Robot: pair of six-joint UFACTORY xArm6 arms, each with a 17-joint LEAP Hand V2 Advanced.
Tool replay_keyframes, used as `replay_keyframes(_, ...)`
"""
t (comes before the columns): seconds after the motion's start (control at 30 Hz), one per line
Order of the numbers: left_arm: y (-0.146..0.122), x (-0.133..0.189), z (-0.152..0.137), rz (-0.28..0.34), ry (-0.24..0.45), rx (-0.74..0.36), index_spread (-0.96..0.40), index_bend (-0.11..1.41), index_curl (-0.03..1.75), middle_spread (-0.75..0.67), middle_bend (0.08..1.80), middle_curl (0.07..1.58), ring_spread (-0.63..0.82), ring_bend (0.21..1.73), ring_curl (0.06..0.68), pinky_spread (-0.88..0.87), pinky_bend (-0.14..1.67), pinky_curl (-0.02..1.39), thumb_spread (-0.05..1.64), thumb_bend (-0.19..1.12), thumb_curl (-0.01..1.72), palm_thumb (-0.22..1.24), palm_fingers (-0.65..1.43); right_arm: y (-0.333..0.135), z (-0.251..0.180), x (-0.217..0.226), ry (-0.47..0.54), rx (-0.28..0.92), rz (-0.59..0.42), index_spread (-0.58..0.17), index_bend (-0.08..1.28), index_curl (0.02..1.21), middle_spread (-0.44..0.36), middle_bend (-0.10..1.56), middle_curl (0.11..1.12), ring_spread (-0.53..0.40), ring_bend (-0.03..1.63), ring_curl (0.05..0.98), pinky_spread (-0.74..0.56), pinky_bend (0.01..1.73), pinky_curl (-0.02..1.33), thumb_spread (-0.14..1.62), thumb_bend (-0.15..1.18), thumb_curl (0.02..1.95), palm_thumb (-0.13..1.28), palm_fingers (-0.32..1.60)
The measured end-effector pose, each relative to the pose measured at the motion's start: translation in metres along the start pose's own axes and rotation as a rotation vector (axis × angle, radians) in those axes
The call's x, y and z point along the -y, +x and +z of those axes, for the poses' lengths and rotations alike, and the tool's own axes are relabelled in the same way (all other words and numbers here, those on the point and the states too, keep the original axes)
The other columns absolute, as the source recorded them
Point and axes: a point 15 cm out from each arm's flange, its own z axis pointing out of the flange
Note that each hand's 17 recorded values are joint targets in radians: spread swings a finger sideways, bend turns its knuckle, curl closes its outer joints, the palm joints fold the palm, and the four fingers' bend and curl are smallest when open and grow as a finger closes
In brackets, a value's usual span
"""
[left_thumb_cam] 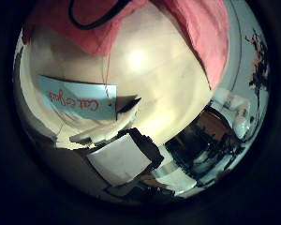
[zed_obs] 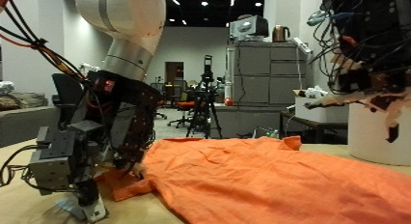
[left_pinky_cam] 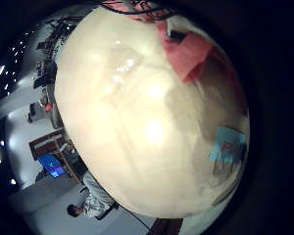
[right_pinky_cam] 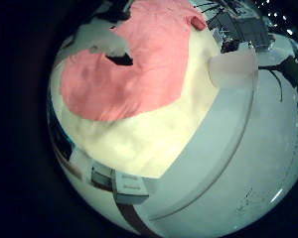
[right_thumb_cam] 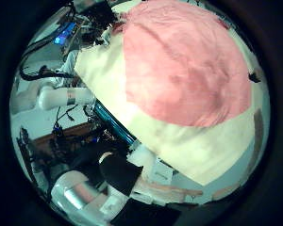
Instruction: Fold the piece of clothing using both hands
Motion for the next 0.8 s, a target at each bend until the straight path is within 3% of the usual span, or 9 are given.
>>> replay_keyframes(0.2,-0.011,-0.019,-0.004,-0.009,-0.05,-0.015,-0.51,0.35,0.63,-0.47,0.92,0.76,-0.49,1.12,0.493,-0.66,0.91,0.53,1.11,-0.01,0.36,0.7,1.16,-0.029,0.011,0.015,-0.022,0.049,-0.068,-0.47,0.12,0.22,-0.062,0.2,0.23,-0.107,0.45,0.317,0.23,1.65,0.38,1.04,-0.02,0.24,0.0,0.57)
replay_keyframes(0.53,-0.016,-0.041,-0.001,-0.029,-0.054,-0.035,-0.61,0.52,0.82,-0.5,1.03,0.85,-0.45,1.22,0.541,-0.66,1.06,0.61,1.11,-0.02,0.4,0.73,1.16,-0.068,0.036,0.037,-0.096,0.154,-0.143,-0.44,0.13,0.19,-0.032,0.19,0.26,-0.061,0.41,0.301,0.21,1.68,0.38,1.04,-0.02,0.26,0.04,0.54)
replay_keyframes(0.8,-0.012,-0.055,-0.006,-0.029,-0.062,-0.034,-0.64,0.55,0.9,-0.49,1.07,0.88,-0.44,1.26,0.548,-0.64,1.11,0.63,1.12,-0.02,0.42,0.73,1.14,-0.099,0.069,0.04,-0.186,0.184,-0.151,-0.327,0.12,0.18,-0.008,0.2,0.29,-0.012,0.41,0.298,0.21,1.72,0.39,1.01,-0.01,0.28,0.16,0.5)
